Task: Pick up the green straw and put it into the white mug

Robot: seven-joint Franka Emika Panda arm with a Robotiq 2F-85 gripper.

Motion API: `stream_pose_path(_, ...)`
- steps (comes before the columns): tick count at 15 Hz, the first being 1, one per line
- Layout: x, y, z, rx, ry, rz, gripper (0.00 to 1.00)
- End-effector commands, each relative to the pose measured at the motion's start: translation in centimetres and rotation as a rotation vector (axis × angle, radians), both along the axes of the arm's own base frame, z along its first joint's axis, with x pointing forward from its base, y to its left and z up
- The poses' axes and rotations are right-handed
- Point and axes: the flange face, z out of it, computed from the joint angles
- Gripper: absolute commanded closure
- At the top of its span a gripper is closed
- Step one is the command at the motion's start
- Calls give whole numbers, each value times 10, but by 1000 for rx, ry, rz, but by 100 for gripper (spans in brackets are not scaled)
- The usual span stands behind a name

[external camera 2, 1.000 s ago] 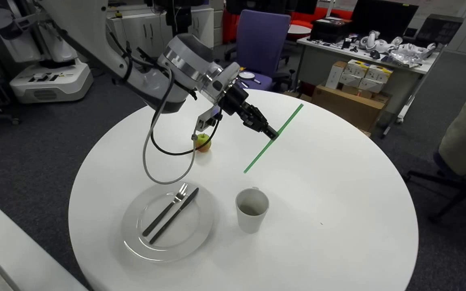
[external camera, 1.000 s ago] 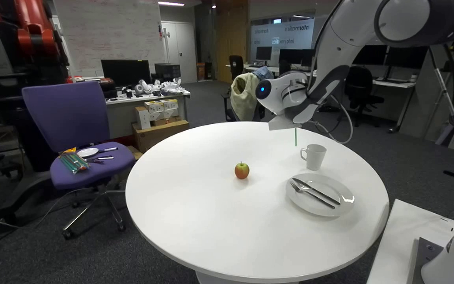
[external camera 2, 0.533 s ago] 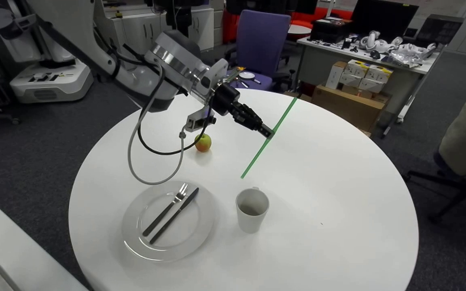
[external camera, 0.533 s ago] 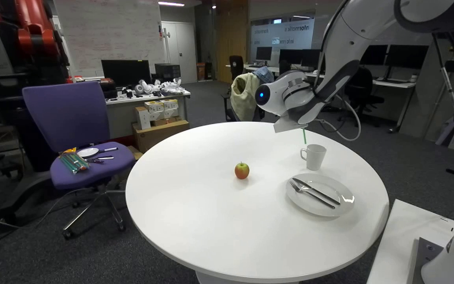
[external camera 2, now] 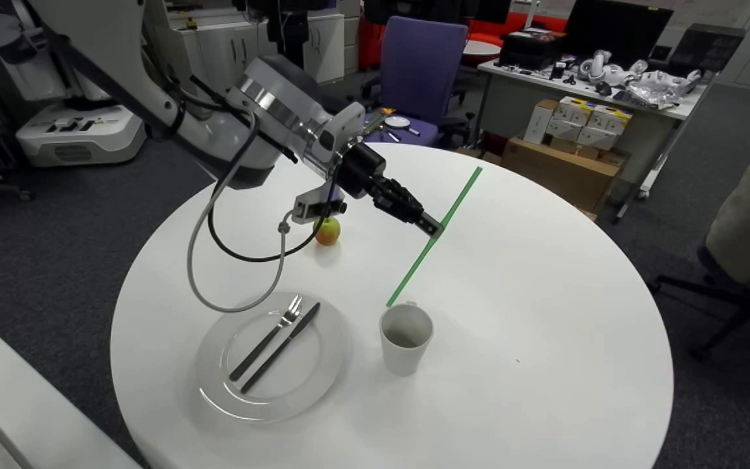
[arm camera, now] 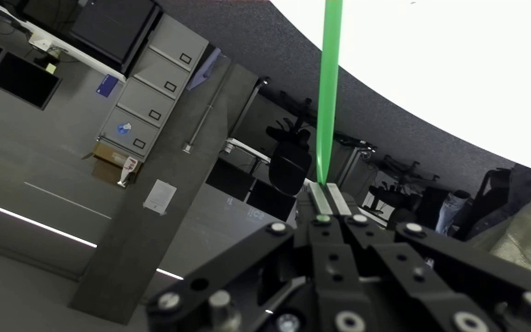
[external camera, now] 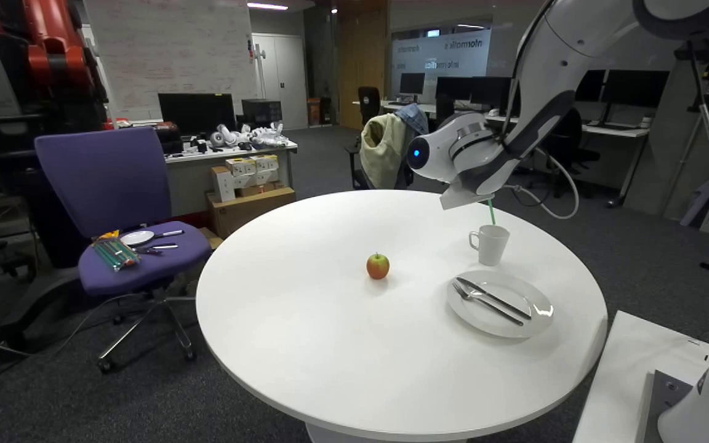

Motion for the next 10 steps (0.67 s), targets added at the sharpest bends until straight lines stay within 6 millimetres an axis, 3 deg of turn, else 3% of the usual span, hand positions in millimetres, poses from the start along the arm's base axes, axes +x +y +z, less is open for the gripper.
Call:
stream_pose_path(1, -19, -6, 8, -32, -3, -10, 100)
stream_pose_path(10, -19, -19, -6, -38, -55, -20, 100)
